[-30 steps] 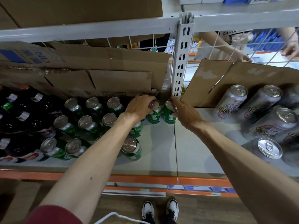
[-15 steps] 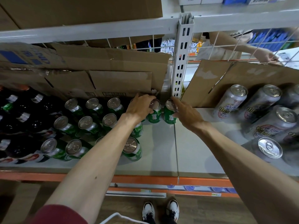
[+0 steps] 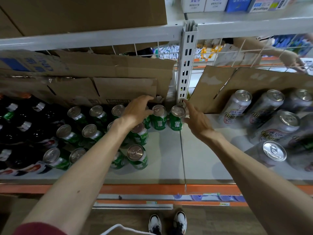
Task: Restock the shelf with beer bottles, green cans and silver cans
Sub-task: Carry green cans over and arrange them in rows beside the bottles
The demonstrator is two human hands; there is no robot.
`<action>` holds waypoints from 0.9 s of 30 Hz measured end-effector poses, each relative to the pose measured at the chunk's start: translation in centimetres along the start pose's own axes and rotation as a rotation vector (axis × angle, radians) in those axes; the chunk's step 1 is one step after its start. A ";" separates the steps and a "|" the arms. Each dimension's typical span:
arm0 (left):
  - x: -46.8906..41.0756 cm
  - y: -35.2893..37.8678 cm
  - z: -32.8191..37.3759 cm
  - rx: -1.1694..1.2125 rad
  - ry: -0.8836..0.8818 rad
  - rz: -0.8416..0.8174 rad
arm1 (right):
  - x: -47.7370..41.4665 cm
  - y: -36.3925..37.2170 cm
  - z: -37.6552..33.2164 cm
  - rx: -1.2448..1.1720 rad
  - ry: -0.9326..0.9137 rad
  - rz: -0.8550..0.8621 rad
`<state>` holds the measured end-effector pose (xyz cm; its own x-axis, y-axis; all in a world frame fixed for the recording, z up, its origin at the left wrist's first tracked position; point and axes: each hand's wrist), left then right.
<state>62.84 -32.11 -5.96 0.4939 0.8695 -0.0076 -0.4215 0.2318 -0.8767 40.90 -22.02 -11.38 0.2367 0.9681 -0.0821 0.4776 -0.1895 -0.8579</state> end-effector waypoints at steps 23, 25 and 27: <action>1.7 -2.7 -1.0 -0.032 -0.052 -0.067 | 4.1 -3.9 -3.3 0.006 0.102 -0.002; 0.7 -1.5 0.1 -0.087 -0.017 -0.109 | 3.9 -3.7 -3.0 0.013 0.129 0.008; -0.4 -0.2 0.9 -0.193 0.045 -0.132 | 3.4 -3.3 -2.7 0.007 0.135 0.015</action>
<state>62.01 -32.15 -5.38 0.5708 0.8155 0.0957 -0.1998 0.2510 -0.9471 42.44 -18.58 -7.42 0.3555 0.9343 -0.0267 0.4669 -0.2022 -0.8609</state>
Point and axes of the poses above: each hand's wrist, its own x-axis away from the middle knuckle, its own y-axis out of the palm, z = x × y, and after that the axes turned 4 degrees about z, right-handed
